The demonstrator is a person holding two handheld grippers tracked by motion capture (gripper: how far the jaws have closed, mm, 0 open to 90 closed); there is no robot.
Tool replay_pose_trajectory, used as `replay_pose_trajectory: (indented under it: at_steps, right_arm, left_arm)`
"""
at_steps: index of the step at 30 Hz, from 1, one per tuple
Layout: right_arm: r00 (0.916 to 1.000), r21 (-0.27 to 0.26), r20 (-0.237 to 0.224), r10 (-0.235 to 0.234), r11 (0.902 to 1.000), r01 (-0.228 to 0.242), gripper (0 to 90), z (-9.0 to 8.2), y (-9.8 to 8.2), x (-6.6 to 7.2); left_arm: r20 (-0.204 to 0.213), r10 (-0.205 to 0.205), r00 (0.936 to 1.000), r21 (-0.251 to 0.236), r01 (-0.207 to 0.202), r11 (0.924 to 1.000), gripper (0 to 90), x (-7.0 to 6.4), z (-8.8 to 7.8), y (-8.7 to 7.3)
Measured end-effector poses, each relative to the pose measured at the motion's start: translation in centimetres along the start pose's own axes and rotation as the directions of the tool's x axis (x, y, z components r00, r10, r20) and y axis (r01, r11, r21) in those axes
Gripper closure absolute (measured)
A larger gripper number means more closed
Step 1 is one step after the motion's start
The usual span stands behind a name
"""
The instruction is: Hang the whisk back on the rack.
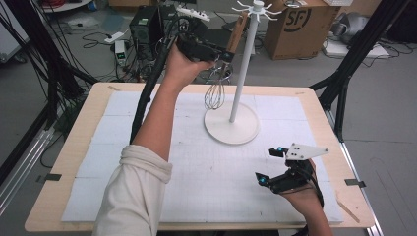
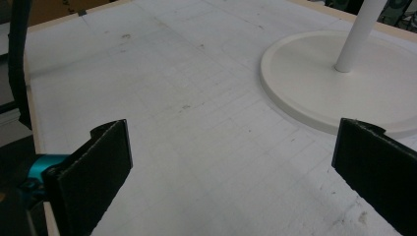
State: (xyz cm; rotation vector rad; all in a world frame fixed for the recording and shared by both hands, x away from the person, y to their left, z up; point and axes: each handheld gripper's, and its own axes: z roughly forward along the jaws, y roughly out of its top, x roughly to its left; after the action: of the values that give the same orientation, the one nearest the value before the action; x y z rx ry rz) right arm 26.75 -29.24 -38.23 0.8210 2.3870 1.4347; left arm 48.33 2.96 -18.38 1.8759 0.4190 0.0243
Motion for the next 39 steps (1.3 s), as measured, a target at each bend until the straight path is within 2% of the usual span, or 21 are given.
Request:
replay_pose_trajectory:
  at_steps: [4,6,8,11,16,17,21,24,26,39]
  right_arm:
    - [1.0000,0.004,-0.003,0.002,1.0000,-0.002,0.6,0.1,0.0,0.0]
    - [1.0000,0.004,-0.005,0.003,1.0000,-0.003,0.6,0.1,0.0,0.0]
    - [1.0000,0.002,-0.006,0.001,1.0000,-0.001,0.6,0.1,0.0,0.0]
    - [1.0000,0.002,-0.007,0.001,1.0000,-0.001,0.6,0.1,0.0,0.0]
    - [0.9999,0.006,-0.009,-0.006,1.0000,0.006,0.6,0.4,0.1,0.0]
    - [0.9999,0.006,-0.009,-0.006,1.0000,0.006,0.6,0.4,0.1,0.0]
    - [0.9999,0.007,-0.012,-0.005,1.0000,0.005,0.6,0.4,0.1,0.0]
    - [0.9999,0.005,-0.011,-0.006,1.0000,0.006,0.6,0.4,0.2,0.0]
    - [0.9999,0.006,-0.010,-0.005,1.0000,0.005,0.6,0.3,0.2,0.0]
    - [0.9999,0.013,-0.009,-0.013,0.9998,0.013,0.6,0.3,0.2,0.1]
  left_arm:
    - [-0.011,0.002,0.9999,0.008,-0.002,1.0000,69.3,0.0,0.4,0.1]
    - [-0.039,0.006,0.9992,0.030,-0.005,0.9995,68.3,-0.1,0.5,0.1]
    - [-0.078,0.019,0.9968,0.074,-0.013,0.9971,55.7,-0.1,0.7,0.0]
    - [-0.087,0.030,0.9957,0.097,-0.022,0.9951,50.5,-0.2,0.7,-0.2]
    - [-0.095,0.035,0.9948,0.092,-0.026,0.9954,37.1,-0.4,0.0,-0.4]
    - [-0.095,0.038,0.9947,0.098,-0.028,0.9948,37.1,-0.4,-0.2,-0.5]
    - [-0.099,0.032,0.9945,0.151,-0.017,0.9884,29.0,-0.6,-0.9,-0.9]
    - [-0.125,0.038,0.9914,0.139,-0.021,0.9900,20.8,-1.0,-1.5,-1.3]
    - [-0.126,0.041,0.9912,0.136,-0.024,0.9904,17.5,-1.1,-1.9,-1.7]
    - [-0.099,0.024,0.9948,0.102,-0.014,0.9947,12.5,-1.9,-4.4,-3.8]
